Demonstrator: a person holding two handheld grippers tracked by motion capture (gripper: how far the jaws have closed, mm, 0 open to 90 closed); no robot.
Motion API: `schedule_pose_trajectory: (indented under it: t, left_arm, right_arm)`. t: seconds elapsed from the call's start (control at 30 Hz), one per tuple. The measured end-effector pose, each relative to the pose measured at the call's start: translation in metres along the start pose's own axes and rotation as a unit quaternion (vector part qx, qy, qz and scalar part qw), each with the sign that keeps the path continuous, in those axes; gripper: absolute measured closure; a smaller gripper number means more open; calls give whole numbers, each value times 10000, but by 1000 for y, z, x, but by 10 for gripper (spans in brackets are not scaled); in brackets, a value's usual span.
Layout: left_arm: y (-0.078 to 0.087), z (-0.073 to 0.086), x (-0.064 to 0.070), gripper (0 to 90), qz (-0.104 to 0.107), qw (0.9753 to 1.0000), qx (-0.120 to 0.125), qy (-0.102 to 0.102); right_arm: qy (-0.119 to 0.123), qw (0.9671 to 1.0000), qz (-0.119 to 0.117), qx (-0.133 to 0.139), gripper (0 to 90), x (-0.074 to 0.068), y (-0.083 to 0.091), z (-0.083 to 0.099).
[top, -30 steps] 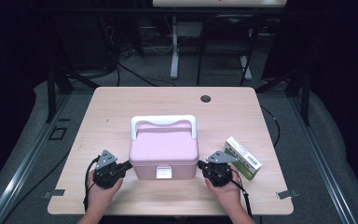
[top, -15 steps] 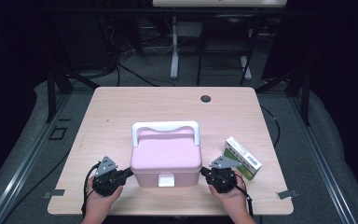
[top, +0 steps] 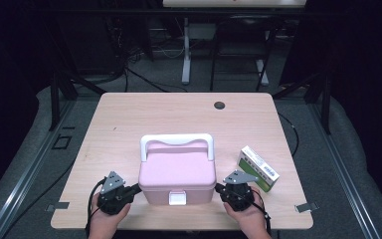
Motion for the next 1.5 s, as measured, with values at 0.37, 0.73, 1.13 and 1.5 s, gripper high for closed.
schedule_pose_trajectory:
  t: [0.37, 0.73, 1.13, 1.5]
  left_arm:
    - [5, 2, 11, 900, 94, 9999, -17, 30]
    - [11, 4, 19, 900, 196, 9998, -57, 13]
    - [10, 4, 16, 900, 237, 9997, -39, -27]
    - [13, 0, 11, 832, 94, 10000, -6, 6]
  right_arm:
    - [77, 9999, -17, -67, 900, -5, 16, 14]
    - [40, 9999, -18, -98, 900, -5, 22, 18]
    - [14, 9999, -60, -153, 900, -5, 22, 18]
    - [25, 9999, 40, -111, 850, -2, 23, 16]
Point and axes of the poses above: each handheld gripper's, and its own axes: y roughly backward along the jaws, z roughly out of its underside, x roughly to its right, the point moved 2 cm from there along -y, roughly forward along the jaws, and after that the axes turned 15 degrees about -y, right-handed, at the moved point
